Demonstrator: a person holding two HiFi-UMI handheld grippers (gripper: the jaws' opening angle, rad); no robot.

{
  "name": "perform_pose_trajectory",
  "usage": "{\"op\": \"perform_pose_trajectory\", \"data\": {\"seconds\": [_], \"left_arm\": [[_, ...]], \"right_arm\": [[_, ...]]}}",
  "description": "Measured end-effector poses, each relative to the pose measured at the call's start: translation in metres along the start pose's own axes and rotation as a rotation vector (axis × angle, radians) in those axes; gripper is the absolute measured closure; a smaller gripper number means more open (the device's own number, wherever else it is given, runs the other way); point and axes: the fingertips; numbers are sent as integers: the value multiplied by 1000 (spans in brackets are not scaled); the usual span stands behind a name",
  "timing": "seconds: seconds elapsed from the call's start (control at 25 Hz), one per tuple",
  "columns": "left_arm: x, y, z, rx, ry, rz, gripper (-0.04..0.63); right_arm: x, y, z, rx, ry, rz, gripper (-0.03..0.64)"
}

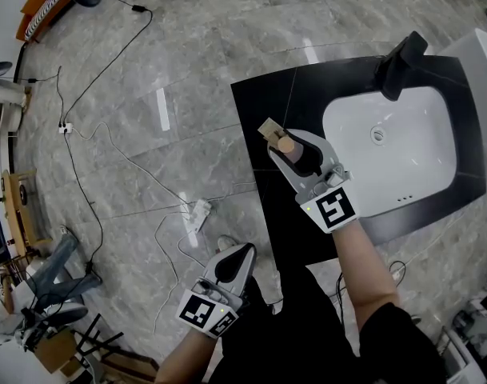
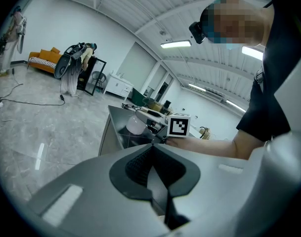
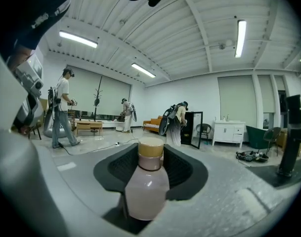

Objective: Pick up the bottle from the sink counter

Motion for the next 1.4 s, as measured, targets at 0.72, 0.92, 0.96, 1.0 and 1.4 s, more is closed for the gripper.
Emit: {"op": "perform_pose_trajectory", "data": {"seconds": [0.72,0.92,0.96,1.0,1.4], "left_arm": [[-1,-1,2,8,8,-15,592],[-1,-4,-3,16,5,-12,592],[-2,-5,-5,19,4,-11,592],[-3,-6,-6,23,5,-11,592],[-10,-16,-14,23,51,25,592]], "right_arm": [[1,0,2,27,-13,44,480],[3,0,2,22,15,57,480],[3,1,2,16,22,63,480],[4,2,2,10,29,70,480],[13,4,-12,-9,135,142,482]]}}
Point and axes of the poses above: the fingertips, and each gripper's own axes: z forward along the fingers, x to its right, y out of its underside, and after that the axes turned 5 degrees about -y, right-handed
